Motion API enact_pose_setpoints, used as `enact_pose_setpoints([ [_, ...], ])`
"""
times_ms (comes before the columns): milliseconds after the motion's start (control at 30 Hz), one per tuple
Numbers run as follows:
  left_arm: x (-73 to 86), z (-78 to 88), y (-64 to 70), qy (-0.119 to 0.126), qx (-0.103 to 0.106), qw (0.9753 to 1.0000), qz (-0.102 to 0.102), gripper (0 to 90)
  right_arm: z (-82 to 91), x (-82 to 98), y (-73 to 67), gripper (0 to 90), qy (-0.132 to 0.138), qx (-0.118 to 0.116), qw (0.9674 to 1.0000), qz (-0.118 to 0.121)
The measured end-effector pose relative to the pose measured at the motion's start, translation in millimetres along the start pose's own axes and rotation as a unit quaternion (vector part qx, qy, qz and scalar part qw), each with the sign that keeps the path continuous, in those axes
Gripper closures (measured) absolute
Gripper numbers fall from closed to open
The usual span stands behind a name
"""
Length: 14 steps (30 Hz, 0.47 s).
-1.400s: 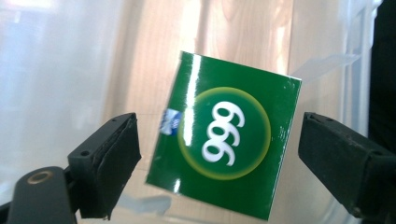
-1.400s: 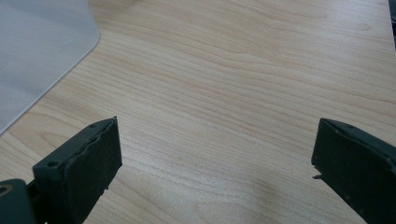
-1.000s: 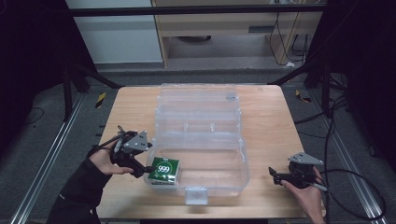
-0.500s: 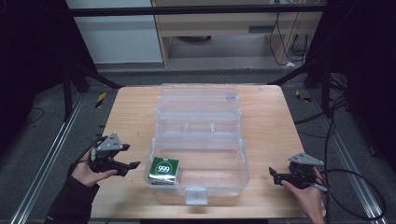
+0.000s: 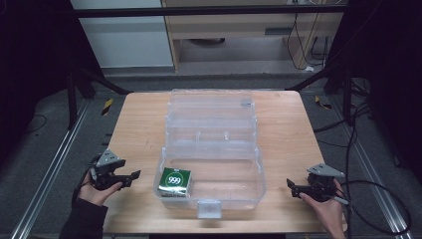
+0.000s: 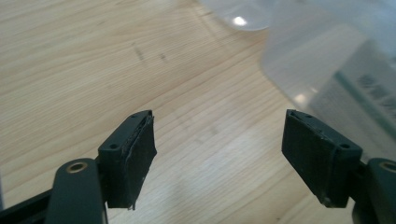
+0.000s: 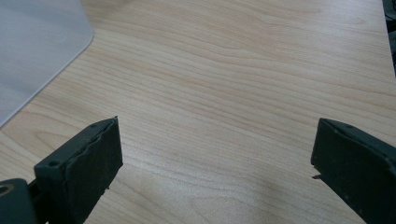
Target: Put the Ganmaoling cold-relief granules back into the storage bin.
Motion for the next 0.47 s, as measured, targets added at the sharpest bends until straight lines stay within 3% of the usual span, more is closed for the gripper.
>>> enact_pose_setpoints([
  [67, 5.8, -2.2, -6.7, 0.007, -0.016, 0.9995, 0.025, 25.0, -0.9, 0.2, 0.8, 2.5, 0.001, 0.003, 1.0000, 0.001],
  [100, 5.8, -2.2, -6.7, 0.007, -0.016, 0.9995, 0.025, 25.2, -0.9, 0.2, 0.8, 2.5, 0.001, 0.003, 1.0000, 0.001],
  [133, 9.2, -3.4, -10.3, 0.012, -0.026, 0.9989, 0.038, 25.2, -2.2, 1.0, 1.9, 2.5, 0.000, 0.004, 1.0000, -0.001],
  [300, 17.2, -6.8, -16.4, 0.020, -0.049, 0.9970, 0.057, 25.0, -4.9, 2.9, 3.6, 2.5, -0.002, 0.011, 0.9999, 0.002],
  [367, 22.4, -7.2, -21.0, 0.024, -0.072, 0.9947, 0.069, 24.9, -4.1, 2.2, 5.0, 2.3, 0.001, 0.016, 0.9999, -0.005],
  [400, 22.4, -7.2, -21.0, 0.024, -0.072, 0.9947, 0.069, 24.9, -3.9, 2.1, 6.5, 2.3, 0.002, 0.019, 0.9998, -0.006],
  [467, 26.7, -7.3, -24.7, 0.026, -0.091, 0.9923, 0.081, 24.9, -3.7, 2.1, 7.1, 2.2, 0.003, 0.019, 0.9998, -0.011],
])
Point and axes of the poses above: each handheld gripper's, and its own axes: z roughly backward along the jaws, x roughly out of its underside, y roughly to its right, the point moved 10 cm from there along -z, roughly forward along the jaws, and after that the axes turned 2 degrees about y, right-handed, at the moved point
